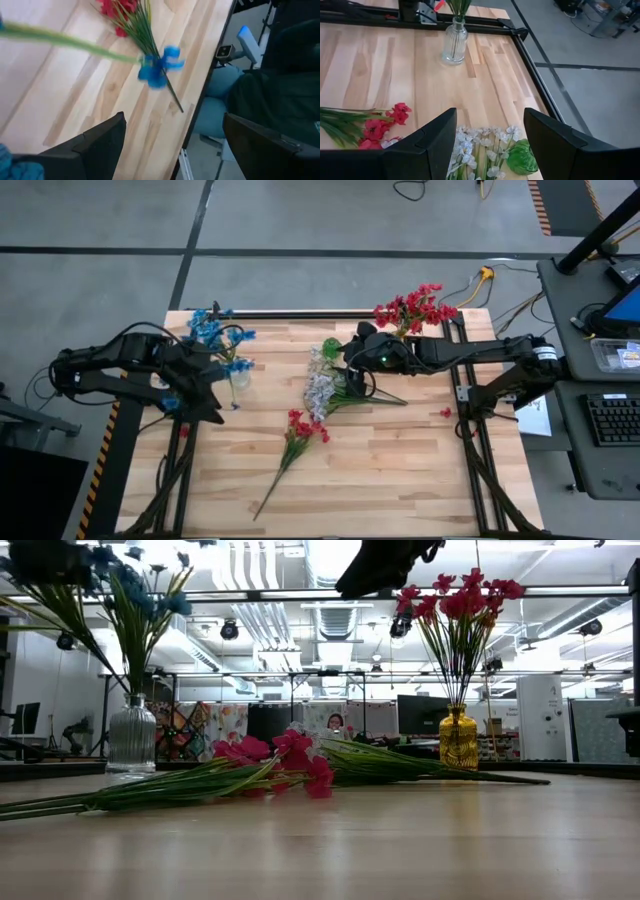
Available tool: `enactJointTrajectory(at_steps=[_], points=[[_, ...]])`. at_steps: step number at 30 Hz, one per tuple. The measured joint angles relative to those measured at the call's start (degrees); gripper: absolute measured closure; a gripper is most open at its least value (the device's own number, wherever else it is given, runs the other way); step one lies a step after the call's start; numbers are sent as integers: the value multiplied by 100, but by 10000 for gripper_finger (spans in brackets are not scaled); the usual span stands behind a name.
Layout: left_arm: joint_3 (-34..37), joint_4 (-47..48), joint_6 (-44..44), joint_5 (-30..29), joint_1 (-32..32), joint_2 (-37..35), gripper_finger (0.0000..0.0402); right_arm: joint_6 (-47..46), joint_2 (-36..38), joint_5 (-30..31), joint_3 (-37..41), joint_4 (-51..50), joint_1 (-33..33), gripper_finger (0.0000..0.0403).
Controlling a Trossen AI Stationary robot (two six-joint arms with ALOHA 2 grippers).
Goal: Sort flowers into vase by color
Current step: Put the blue flowers into the transparent vase
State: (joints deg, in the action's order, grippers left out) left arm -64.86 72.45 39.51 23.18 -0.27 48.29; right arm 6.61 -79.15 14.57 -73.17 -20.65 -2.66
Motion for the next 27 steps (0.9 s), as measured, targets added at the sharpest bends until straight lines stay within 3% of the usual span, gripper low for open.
enactJointTrajectory(at_steps=[13,20,23,27], points=[[0,314,718,728,0,-1,82,74,-1,0,4,-1,0,179],[0,171,557,465,0,10,82,90,-5,-7,47,54,6,179],[-31,66,408,243,0,13,82,89,-7,-171,343,541,13,179],[-166,48,273,-159,0,11,82,60,-37,-410,1141,2109,15,179]])
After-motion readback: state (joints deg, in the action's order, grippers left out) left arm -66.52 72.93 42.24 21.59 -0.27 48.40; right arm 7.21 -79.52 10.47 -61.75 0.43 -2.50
